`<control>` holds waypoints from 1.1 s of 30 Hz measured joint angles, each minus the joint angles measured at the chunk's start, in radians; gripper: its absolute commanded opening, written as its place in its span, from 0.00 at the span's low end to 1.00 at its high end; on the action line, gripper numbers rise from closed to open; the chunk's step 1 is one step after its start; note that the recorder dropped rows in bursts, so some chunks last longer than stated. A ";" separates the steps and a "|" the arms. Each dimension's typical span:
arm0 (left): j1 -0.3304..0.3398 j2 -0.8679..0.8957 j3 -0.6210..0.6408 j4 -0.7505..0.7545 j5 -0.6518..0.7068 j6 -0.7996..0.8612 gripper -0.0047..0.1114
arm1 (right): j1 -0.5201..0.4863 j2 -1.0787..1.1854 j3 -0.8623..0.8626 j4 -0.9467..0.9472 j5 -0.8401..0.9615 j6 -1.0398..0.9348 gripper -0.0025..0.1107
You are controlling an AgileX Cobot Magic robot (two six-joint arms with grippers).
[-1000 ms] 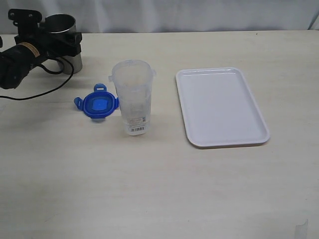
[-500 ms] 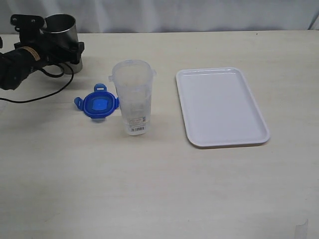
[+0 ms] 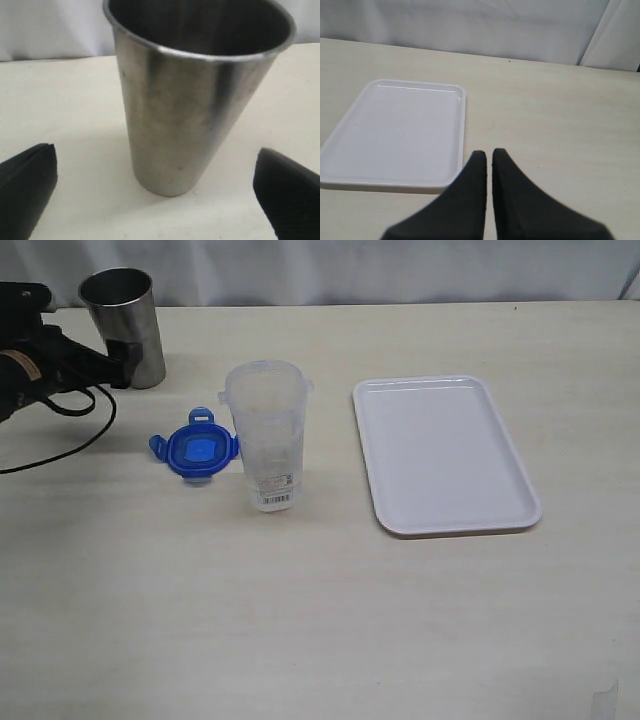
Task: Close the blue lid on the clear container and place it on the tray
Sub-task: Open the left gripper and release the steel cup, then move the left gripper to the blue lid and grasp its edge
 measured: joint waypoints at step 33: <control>-0.114 -0.323 0.048 0.003 0.667 -0.227 0.65 | 0.000 0.000 0.000 0.000 0.002 0.000 0.06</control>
